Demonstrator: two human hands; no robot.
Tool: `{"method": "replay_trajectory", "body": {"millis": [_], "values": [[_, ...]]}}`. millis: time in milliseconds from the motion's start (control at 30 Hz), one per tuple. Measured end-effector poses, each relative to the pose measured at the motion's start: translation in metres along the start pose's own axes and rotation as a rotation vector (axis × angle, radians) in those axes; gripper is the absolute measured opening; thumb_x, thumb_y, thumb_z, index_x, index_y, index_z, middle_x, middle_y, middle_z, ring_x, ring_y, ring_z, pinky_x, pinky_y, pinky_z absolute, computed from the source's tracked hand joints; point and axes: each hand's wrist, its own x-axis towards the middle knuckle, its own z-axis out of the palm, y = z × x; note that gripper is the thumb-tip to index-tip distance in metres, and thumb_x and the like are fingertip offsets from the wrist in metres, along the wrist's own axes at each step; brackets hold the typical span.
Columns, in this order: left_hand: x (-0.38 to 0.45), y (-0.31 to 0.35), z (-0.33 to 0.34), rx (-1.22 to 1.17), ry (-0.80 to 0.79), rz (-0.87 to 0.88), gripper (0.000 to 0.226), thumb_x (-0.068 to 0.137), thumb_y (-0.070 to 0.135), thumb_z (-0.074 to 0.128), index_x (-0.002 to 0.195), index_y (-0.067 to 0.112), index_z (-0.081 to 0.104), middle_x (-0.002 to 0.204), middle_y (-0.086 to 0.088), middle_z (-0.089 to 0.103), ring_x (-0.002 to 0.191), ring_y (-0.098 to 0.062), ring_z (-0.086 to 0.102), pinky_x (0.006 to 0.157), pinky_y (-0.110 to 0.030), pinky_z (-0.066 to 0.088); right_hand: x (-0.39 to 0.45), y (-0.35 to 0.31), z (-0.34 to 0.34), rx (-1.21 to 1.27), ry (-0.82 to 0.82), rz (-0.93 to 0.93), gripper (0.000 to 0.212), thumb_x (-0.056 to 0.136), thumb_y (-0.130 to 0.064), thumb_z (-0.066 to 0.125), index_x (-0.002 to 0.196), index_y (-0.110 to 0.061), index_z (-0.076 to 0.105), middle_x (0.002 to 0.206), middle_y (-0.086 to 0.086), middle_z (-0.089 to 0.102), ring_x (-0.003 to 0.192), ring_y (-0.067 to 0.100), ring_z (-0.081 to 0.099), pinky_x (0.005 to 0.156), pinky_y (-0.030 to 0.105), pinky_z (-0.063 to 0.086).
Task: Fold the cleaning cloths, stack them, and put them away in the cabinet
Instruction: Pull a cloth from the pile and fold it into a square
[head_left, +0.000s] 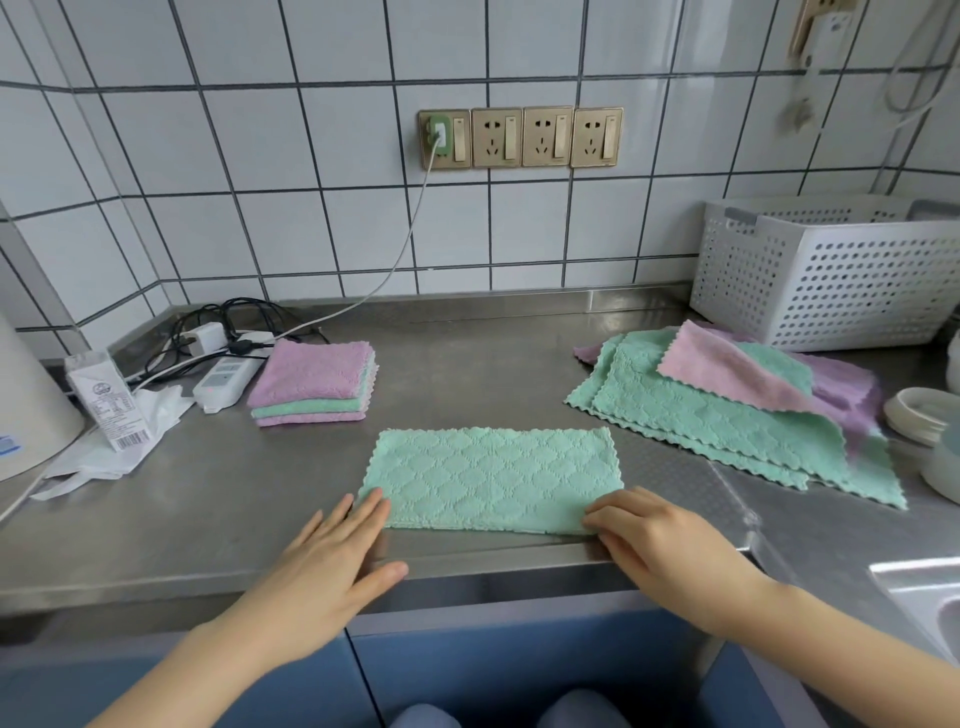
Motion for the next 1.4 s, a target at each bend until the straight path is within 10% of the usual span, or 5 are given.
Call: {"method": "replay_trajectory", "body": {"millis": [700, 900, 1000, 1167, 1400], "values": [[0.073, 0.13, 0.008, -0.17, 0.043, 0.224, 0.049, 0.098, 0.031, 0.035, 0.145, 0.042, 0.023, 0.157, 0.017, 0.014, 0.148, -0.018, -0.002, 0.115, -0.059, -0.001, 0.016, -0.03, -0.029, 0.115, 0.068, -0.141, 0.016, 0.096, -0.023, 0.049, 0.088, -0.014, 0.06, 0.079, -0.004, 0.053, 0.071, 0.014, 0.05, 0.063, 0.029, 0.046], [0.079, 0.085, -0.019, -0.465, -0.142, 0.46, 0.067, 0.085, -0.004, 0.033, 0.137, 0.037, 0.042, 0.138, 0.036, 0.034, 0.137, 0.01, 0.024, 0.119, -0.024, 0.006, 0.025, 0.0, -0.042, 0.339, 0.167, 0.069, 0.013, 0.088, -0.008, 0.064, 0.096, -0.018, 0.067, 0.085, -0.01, 0.065, 0.079, 0.0, 0.061, 0.073, 0.013, 0.048], [0.063, 0.07, -0.039, -0.699, -0.182, 0.36, 0.058, 0.089, -0.012, 0.042, 0.104, 0.038, 0.067, 0.09, 0.034, 0.067, 0.087, 0.019, 0.057, 0.082, -0.004, 0.041, 0.028, 0.033, -0.03, 0.236, 0.065, 0.231, 0.031, 0.088, -0.007, 0.062, 0.116, -0.02, 0.061, 0.105, -0.009, 0.063, 0.093, -0.003, 0.058, 0.087, 0.024, 0.05], [0.06, 0.053, -0.03, -0.775, -0.081, 0.174, 0.028, 0.092, -0.001, 0.052, 0.091, 0.026, 0.054, 0.066, 0.041, 0.061, 0.067, 0.019, 0.058, 0.065, -0.002, 0.042, 0.038, 0.012, 0.0, 0.27, -0.163, 0.052, 0.054, 0.086, -0.037, 0.05, 0.138, -0.028, 0.041, 0.125, -0.017, 0.044, 0.111, -0.001, 0.041, 0.095, 0.006, 0.028], [0.045, 0.044, -0.039, -0.738, -0.066, 0.227, 0.038, 0.089, -0.008, 0.046, 0.102, 0.019, 0.07, 0.075, 0.016, 0.071, 0.071, 0.005, 0.063, 0.067, -0.016, 0.048, 0.055, -0.008, 0.013, 0.649, -0.047, 0.073, 0.012, 0.085, -0.014, 0.068, 0.094, -0.019, 0.074, 0.093, -0.014, 0.072, 0.087, -0.004, 0.066, 0.074, 0.016, 0.052]]}}
